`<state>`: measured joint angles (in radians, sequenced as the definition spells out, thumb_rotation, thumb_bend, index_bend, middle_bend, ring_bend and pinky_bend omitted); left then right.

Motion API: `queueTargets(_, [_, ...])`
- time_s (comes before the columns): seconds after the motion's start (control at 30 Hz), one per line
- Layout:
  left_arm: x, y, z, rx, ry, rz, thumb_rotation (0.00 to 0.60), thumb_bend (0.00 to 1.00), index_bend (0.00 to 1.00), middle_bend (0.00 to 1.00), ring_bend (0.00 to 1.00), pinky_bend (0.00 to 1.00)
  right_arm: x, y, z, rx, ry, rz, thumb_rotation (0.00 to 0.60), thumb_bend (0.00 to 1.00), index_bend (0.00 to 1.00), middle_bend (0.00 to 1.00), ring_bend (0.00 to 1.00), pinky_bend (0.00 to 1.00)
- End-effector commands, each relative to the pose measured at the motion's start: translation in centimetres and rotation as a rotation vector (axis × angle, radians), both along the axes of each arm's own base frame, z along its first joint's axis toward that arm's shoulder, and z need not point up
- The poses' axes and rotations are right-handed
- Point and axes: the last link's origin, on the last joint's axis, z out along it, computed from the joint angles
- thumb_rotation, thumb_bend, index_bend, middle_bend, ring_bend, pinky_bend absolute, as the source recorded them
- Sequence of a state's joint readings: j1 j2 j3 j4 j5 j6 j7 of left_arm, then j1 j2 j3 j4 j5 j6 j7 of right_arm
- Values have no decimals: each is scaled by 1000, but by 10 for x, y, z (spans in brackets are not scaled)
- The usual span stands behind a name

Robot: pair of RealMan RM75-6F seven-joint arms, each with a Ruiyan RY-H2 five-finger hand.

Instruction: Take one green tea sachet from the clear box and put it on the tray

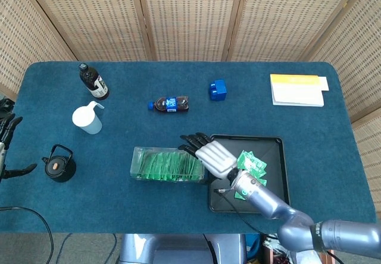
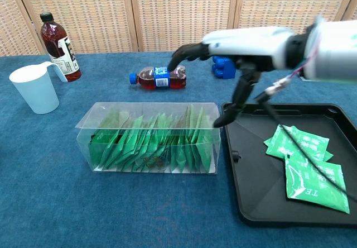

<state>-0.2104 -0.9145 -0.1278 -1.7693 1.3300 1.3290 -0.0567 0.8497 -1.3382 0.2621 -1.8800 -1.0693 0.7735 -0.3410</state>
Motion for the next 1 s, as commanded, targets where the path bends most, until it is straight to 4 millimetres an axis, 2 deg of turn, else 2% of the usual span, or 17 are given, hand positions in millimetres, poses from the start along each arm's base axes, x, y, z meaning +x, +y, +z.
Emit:
queueTargets(0.03, [0,1,0,-4,0,2,600,121,0,0,0,0,18,-2,-20,4,12,8,600,96,186,0,0,0])
queueTargets(0.27, [-1,1,2,6,-11,7,600,120,0,0,0,0,36,-2,-45,-3,45,3,600,125,199,0,0,0])
queueTargets(0.6, [-3,1,5,8,-24,11,600,121,0,0,0,0,37,-5,-63,-56,120,15,600,258,218,0,0,0])
queueTargets(1.0, [-4,1,8,8,-38,10,600,121,0,0,0,0,41,-10,-64,-106,103,-2,600,621,311,0,0,0])
